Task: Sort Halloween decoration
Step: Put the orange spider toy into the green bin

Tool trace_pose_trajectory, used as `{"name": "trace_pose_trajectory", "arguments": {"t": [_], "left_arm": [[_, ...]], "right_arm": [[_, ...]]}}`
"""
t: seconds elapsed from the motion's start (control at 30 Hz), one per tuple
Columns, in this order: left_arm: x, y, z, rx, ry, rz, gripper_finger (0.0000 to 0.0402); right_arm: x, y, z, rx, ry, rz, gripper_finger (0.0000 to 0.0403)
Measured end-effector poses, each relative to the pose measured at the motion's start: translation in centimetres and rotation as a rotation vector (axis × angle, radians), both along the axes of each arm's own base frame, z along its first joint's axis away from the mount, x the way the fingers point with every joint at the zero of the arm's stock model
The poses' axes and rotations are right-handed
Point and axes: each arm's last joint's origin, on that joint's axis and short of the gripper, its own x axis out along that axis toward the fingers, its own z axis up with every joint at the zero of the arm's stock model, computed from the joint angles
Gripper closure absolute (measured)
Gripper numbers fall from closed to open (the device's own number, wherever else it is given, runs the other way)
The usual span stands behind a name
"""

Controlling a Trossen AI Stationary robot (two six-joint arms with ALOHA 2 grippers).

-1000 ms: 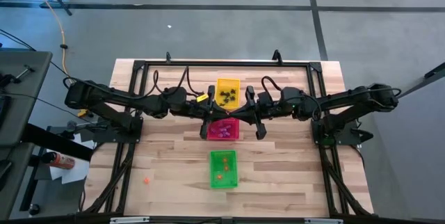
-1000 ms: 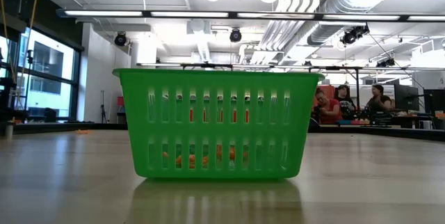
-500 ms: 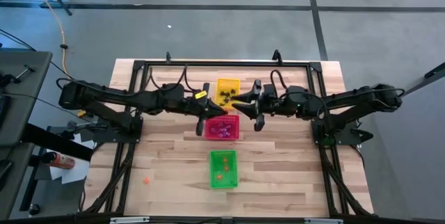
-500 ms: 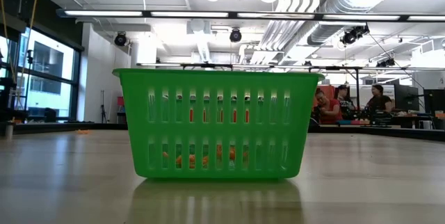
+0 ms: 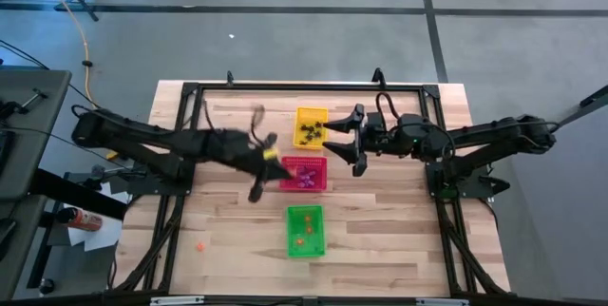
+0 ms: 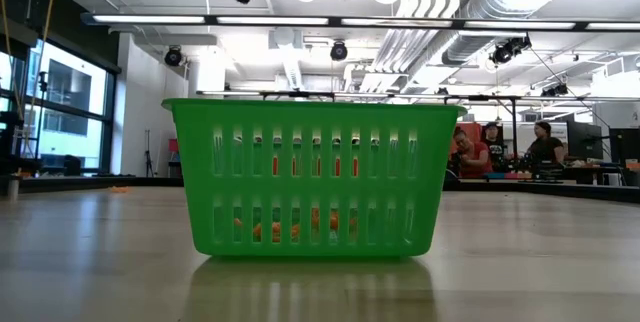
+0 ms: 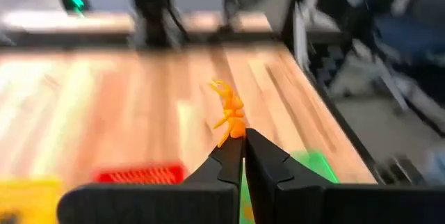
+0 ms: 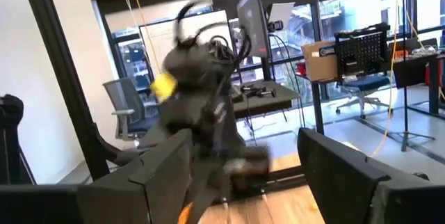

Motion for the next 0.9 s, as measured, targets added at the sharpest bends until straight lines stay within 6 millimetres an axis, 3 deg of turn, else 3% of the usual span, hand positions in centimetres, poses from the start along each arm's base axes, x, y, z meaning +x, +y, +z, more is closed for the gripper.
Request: {"name": "trace_pose_trajectory", "arguments": {"t": [0.23,0.43,0.63,0.9], "left_arm": [[2.1,-4.6,-4.3,0.004,0.136,-0.122,0.0401],[4.6,-6.1,-8.7,0.030,0.253,-0.148,0.0401],[7.6,-7.0,-10.2,0.074,0.359,-0.170,0.0401],[10.0,-7.8,-11.9,0.180,0.604,-0.209,0.0401]], "right_arm": [[0.0,0.0,-0.6,-0.003,0.076,0.000,0.0146],[0.0,-0.1,-1.5,-0.005,0.167,-0.026,0.0146],[0.0,-0.4,-2.3,-0.006,0.251,-0.107,0.0146],[0.0,-0.9,-2.7,0.021,0.283,-0.130,0.0146]]}}
